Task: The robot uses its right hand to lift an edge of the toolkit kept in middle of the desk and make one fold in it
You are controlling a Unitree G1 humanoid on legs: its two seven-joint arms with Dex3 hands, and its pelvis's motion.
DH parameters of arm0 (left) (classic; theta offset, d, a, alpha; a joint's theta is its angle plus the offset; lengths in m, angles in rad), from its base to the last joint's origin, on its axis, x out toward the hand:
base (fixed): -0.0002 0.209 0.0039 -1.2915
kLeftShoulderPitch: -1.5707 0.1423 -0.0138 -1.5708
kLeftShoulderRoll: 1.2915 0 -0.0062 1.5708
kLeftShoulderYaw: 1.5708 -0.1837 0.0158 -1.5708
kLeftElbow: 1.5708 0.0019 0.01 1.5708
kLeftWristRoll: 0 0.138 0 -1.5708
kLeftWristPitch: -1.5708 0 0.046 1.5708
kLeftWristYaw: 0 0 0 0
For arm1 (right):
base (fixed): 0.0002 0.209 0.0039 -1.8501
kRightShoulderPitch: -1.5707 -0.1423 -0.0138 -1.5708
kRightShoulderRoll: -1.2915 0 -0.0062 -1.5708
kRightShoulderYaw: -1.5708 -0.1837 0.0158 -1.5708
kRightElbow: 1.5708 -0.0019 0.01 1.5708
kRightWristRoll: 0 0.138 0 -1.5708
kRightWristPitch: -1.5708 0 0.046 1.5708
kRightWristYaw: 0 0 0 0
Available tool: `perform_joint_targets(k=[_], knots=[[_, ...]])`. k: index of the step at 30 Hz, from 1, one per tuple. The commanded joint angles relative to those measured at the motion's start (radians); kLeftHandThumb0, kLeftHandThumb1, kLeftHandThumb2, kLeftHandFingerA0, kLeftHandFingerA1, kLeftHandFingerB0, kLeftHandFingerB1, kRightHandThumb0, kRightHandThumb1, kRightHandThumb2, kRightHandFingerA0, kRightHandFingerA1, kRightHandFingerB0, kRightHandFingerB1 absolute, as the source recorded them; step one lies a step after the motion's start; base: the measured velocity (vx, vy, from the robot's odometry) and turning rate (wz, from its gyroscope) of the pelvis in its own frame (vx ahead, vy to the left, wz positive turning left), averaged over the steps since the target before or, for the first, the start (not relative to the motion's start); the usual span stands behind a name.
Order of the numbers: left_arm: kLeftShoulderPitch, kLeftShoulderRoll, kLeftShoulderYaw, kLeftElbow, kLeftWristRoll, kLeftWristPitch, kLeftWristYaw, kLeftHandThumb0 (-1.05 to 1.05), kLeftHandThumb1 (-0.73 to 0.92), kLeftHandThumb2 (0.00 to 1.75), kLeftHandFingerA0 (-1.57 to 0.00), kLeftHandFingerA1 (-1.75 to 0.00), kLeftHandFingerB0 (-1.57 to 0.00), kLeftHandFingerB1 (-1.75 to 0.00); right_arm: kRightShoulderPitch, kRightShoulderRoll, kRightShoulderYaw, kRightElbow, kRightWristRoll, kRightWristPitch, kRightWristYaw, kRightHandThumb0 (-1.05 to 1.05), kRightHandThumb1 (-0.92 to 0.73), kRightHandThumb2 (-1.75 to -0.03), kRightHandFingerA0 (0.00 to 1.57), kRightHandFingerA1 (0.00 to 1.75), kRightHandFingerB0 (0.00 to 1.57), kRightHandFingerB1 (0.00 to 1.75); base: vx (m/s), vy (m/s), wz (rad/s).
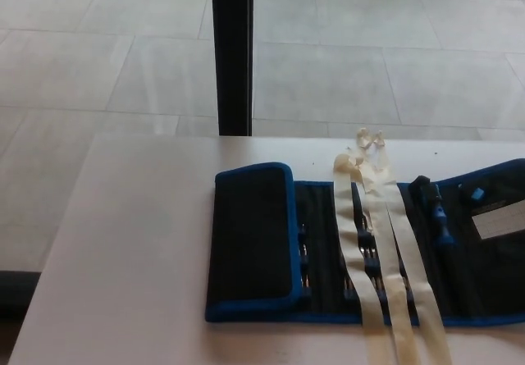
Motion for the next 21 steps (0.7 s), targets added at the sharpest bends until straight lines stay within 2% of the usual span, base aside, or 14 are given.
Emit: perform_joint_targets(k=[1, 4, 5, 7, 10, 11, 14, 15, 16, 17, 18, 19, 20, 21], knots=[[-0.095, 0.112, 0.174, 0.139, -0.139, 0.042, 0.062, -0.69, 0.84, 0.65, -0.56, -0.72, -0.47, -0.61, -0.105, -0.176, -0.454, 0.094, 0.458, 0.113, -0.122, -0.58, -0.88, -0.67, 0.52, 1.41, 0.32, 0.6, 0.0, 0.0, 0.0], [-0.092, 0.115, 0.179, 0.146, -0.13, 0.04, 0.061, -0.68, 0.84, 0.65, -0.57, -0.72, -0.49, -0.62, -0.133, -0.197, -0.476, 0.1, 0.441, 0.126, -0.173, -0.59, -0.87, -0.66, 0.53, 1.43, 0.41, 0.67, 0.0, 0.0, 0.0], [-0.09, 0.121, 0.176, 0.153, -0.122, 0.033, 0.053, -0.71, 0.84, 0.65, -0.56, -0.72, -0.48, -0.6, -0.18, -0.229, -0.502, 0.094, 0.451, 0.114, -0.2, -0.61, -0.86, -0.67, 0.6, 1.34, 0.24, 0.63, 0.0, 0.0, 0.0], [-0.089, 0.125, 0.172, 0.161, -0.111, 0.021, 0.043, -0.71, 0.84, 0.65, -0.55, -0.7, -0.52, -0.66, -0.229, -0.284, -0.548, 0.134, 0.466, 0.127, -0.228, -0.62, -0.82, -0.68, 0.79, 1.49, 0.26, 0.6, 0.0, 0.0, 0.0], [-0.091, 0.122, 0.19, 0.161, -0.121, 0.025, 0.047, -0.7, 0.84, 0.64, -0.55, -0.71, -0.45, -0.57, -0.295, -0.321, -0.565, 0.095, 0.463, 0.154, -0.209, -0.65, -0.86, -0.67, 0.67, 1.34, 0.14, 0.55, 0.0, 0.0, 0.0], [-0.089, 0.121, 0.194, 0.161, -0.12, 0.021, 0.046, -0.71, 0.85, 0.65, -0.54, -0.7, -0.44, -0.58, -0.327, -0.329, -0.565, 0.075, 0.452, 0.159, -0.233, -0.54, -0.62, -1.08, 0.67, 0.94, 0.08, 0.54, 0.0, 0.0, 0.0], [-0.091, 0.121, 0.196, 0.167, -0.112, 0.017, 0.044, -0.71, 0.84, 0.65, -0.57, -0.71, -0.49, -0.67, -0.368, -0.327, -0.587, 0.035, 0.463, 0.162, -0.194, -0.57, -0.64, -1.08, 0.63, 0.95, 0.05, 0.54, 0.0, 0.0, 0.0], [-0.091, 0.121, 0.194, 0.168, -0.104, 0.017, 0.045, -0.71, 0.85, 0.65, -0.56, -0.7, -0.49, -0.62, -0.407, -0.324, -0.563, -0.021, 0.44, 0.175, -0.207, -0.65, -0.66, -1.05, 0.56, 0.8, 0.27, 0.62, 0.0, 0.0, 0.0], [-0.092, 0.121, 0.195, 0.169, -0.101, 0.016, 0.045, -0.71, 0.85, 0.65, -0.56, -0.7, -0.49, -0.62, -0.407, -0.325, -0.57, -0.021, 0.437, 0.178, -0.207, -0.65, -0.66, -1.05, 0.56, 0.8, 0.27, 0.62, 0.0, 0.0, 0.0], [-0.096, 0.12, 0.207, 0.17, -0.111, 0.023, 0.044, -0.7, 0.84, 0.65, -0.53, -0.7, -0.46, -0.6, -0.432, -0.316, -0.576, -0.053, 0.443, 0.186, -0.228, -0.66, -0.8, -0.64, 0.83, 1.16, 0.4, 0.63, 0.0, 0.0, 0.0], [-0.097, 0.117, 0.209, 0.17, -0.111, 0.02, 0.048, -0.71, 0.84, 0.65, -0.54, -0.72, -0.44, -0.57, -0.444, -0.308, -0.57, -0.094, 0.448, 0.214, -0.21, -0.68, -0.81, -0.64, 0.82, 1.36, 0.51, 0.86, 0.0, 0.0, 0.0], [-0.099, 0.117, 0.212, 0.176, -0.11, 0.017, 0.049, -0.71, 0.84, 0.64, -0.56, -0.75, -0.45, -0.59, -0.462, -0.287, -0.543, -0.157, 0.434, 0.228, -0.216, -0.66, -0.8, -0.63, 0.7, 0.75, 0.41, 0.53, 0.0, 0.0, 0.0], [-0.099, 0.117, 0.213, 0.179, -0.109, 0.015, 0.048, -0.71, 0.84, 0.65, -0.55, -0.72, -0.42, -0.55, -0.468, -0.254, -0.531, -0.242, 0.444, 0.251, -0.209, -0.64, -0.62, -1.01, 0.6, 0.71, 0.33, 0.58, 0.0, 0.0, 0.0], [-0.099, 0.117, 0.214, 0.179, -0.108, 0.014, 0.047, -0.71, 0.84, 0.65, -0.55, -0.72, -0.42, -0.55, -0.467, -0.241, -0.531, -0.273, 0.452, 0.262, -0.206, -0.64, -0.62, -1.01, 0.6, 0.71, 0.33, 0.58, 0.0, 0.0, 0.0]])
